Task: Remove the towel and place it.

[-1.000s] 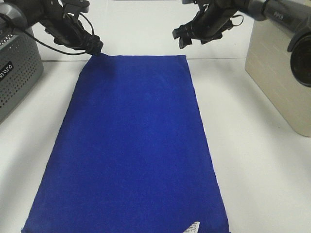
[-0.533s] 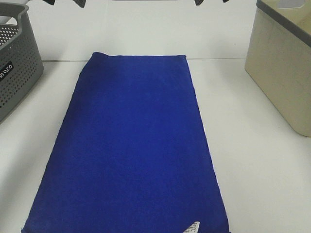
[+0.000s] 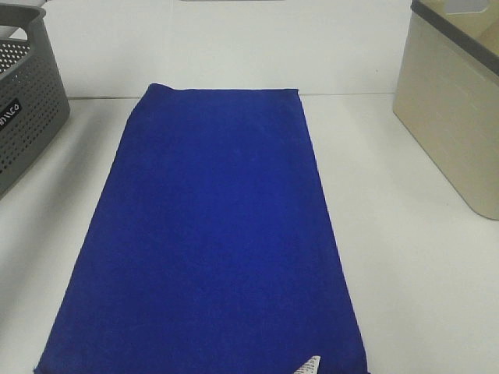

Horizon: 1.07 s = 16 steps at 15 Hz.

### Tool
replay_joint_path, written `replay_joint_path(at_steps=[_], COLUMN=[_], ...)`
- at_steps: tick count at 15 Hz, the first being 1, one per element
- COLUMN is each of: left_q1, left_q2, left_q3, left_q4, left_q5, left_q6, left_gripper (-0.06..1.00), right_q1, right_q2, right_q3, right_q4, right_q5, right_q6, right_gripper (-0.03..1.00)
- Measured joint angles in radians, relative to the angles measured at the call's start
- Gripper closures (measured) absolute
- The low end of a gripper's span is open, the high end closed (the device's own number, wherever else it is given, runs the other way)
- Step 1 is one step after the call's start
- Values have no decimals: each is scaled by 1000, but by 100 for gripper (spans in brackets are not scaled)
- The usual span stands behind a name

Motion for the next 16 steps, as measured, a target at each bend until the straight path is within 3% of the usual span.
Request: replay_joint_path(at_steps=[3,7,10,12,16], left_q1=[73,79,79,79,79], left_q2=[-12,-60,-239,-418,-841], left_q3=[0,65,383,678,1133], left_q4=[-20,-29,-1,16,149], left_q5=[2,2,0,1,0], left_q6=[8,27,45,57,52], left_gripper=[18,18,18,18,18], right_q1=[3,3,3,3,3], right_q2=[-12,-56,-155,-315,-761], right_q3=[0,0,126,356,825], right_q4=[2,2,26,46,55], right_q5=[0,0,-2,-2,0], right_q6=[-1,-1,-1,-1,-4], right_gripper=[27,27,27,27,27])
